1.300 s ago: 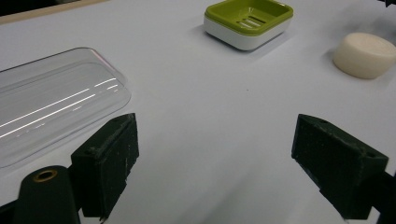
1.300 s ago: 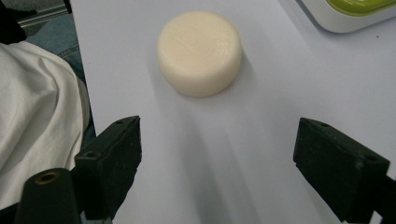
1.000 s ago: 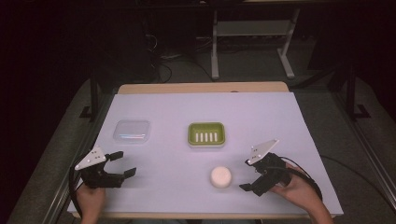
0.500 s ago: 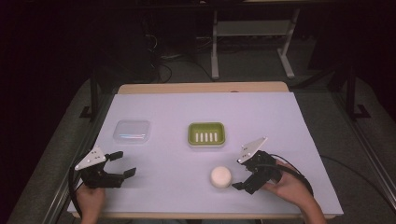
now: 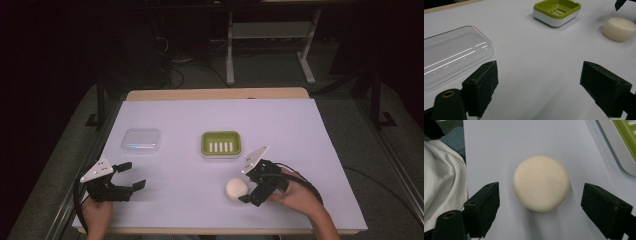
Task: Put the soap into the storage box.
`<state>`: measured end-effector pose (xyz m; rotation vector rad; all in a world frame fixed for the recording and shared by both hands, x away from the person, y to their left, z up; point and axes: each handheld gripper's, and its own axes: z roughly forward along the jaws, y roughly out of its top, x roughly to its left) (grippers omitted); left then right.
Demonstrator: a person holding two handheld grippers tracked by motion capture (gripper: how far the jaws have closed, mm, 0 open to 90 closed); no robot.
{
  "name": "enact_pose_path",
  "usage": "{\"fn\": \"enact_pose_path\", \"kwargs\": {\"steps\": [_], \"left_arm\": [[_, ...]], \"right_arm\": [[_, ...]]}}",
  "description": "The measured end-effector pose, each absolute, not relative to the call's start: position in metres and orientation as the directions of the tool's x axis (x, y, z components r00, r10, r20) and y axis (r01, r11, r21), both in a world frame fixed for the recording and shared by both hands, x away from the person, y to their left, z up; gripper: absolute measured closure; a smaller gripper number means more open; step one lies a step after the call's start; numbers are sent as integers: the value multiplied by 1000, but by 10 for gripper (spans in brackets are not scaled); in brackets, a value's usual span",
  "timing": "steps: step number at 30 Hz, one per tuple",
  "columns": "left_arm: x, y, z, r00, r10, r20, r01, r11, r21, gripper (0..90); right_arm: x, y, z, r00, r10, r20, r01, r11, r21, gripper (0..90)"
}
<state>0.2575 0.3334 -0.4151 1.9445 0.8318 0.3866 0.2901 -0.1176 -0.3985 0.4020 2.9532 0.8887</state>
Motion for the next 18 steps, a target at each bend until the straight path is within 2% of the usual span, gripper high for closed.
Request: {"fn": "enact_pose_path", "kwargs": {"steps": [18], "left_arm": [[258, 333, -415, 721, 689, -67, 390, -324, 862, 145]], "right_arm": [[295, -101, -411, -966, 251, 58, 244, 821, 516, 147]]}}
